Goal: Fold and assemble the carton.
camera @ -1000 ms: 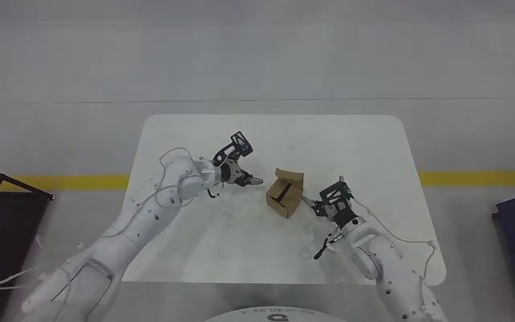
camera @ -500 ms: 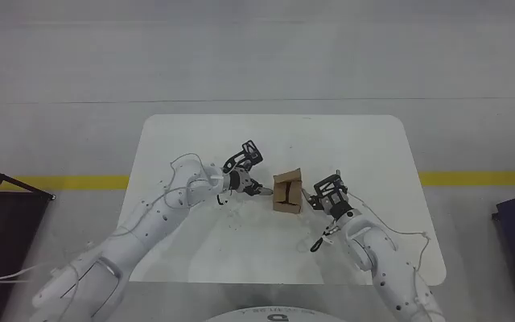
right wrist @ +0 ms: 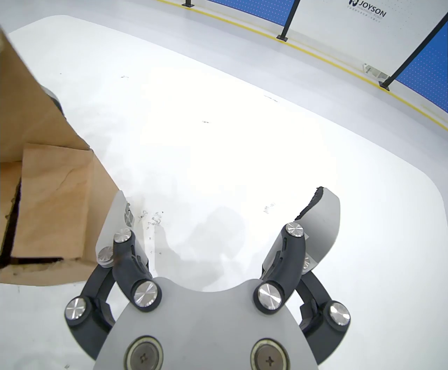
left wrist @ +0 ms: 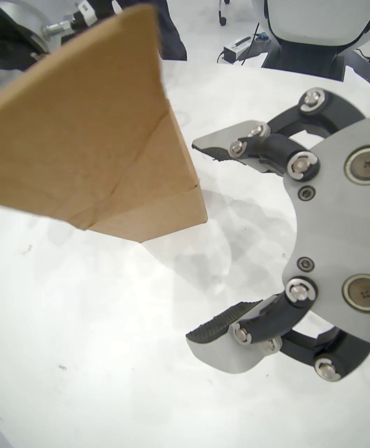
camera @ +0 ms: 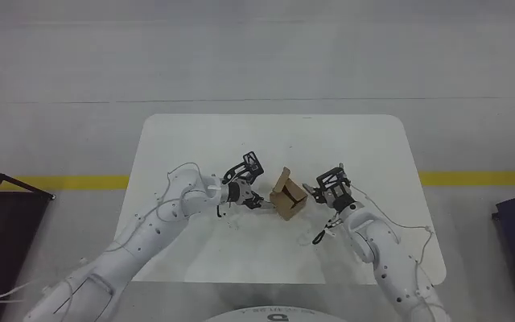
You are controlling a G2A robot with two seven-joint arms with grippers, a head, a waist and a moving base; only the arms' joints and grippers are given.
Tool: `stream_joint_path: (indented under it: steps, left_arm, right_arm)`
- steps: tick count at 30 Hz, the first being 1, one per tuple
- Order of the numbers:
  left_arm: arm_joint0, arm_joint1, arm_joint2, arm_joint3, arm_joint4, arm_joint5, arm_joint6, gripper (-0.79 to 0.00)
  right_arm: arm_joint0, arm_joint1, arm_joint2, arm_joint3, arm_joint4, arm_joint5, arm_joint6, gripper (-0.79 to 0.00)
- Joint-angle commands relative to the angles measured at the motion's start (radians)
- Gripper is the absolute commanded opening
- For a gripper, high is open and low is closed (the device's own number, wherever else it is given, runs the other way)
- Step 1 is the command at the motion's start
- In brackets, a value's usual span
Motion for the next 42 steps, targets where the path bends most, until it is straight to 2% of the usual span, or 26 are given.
stream_joint_path:
  steps: [1, 7, 12, 20, 26, 32, 42]
  left_arm:
    - [0.015, 0.011, -0.030, -0.011, 0.006, 0.008, -0.005, 0.000]
    - [0.009, 0.027, -0.096, -0.009, 0.058, 0.065, 0.020, 0.000]
    - [-0.039, 0.013, -0.073, 0.036, 0.069, 0.069, 0.034, 0.000]
    - [-0.115, -0.032, 0.031, 0.154, 0.069, 0.011, 0.032, 0.000]
    - [-0.118, -0.045, 0.054, 0.180, 0.049, -0.016, 0.044, 0.000]
    - [-0.073, -0.033, 0.038, 0.138, 0.034, -0.045, 0.029, 0.000]
    - [0.010, -0.007, 0.006, 0.006, 0.023, -0.055, -0.037, 0.000]
  right_arm:
    - [-0.014, 0.001, 0.020, 0.000, 0.020, 0.002, -0.009, 0.000]
    - [-0.105, 0.009, 0.093, -0.024, 0.081, -0.017, -0.046, 0.000]
    - [-0.153, 0.009, 0.102, -0.044, 0.089, -0.015, -0.063, 0.000]
    - [-0.069, -0.009, 0.020, -0.010, 0.057, 0.023, -0.045, 0.000]
    - [-0.016, -0.018, -0.033, 0.015, 0.012, 0.012, -0.036, 0.000]
    - [0.017, -0.023, -0.056, 0.031, -0.010, -0.007, -0.046, 0.000]
    - [0.051, -0.029, -0.069, 0.031, -0.026, -0.028, -0.055, 0.000]
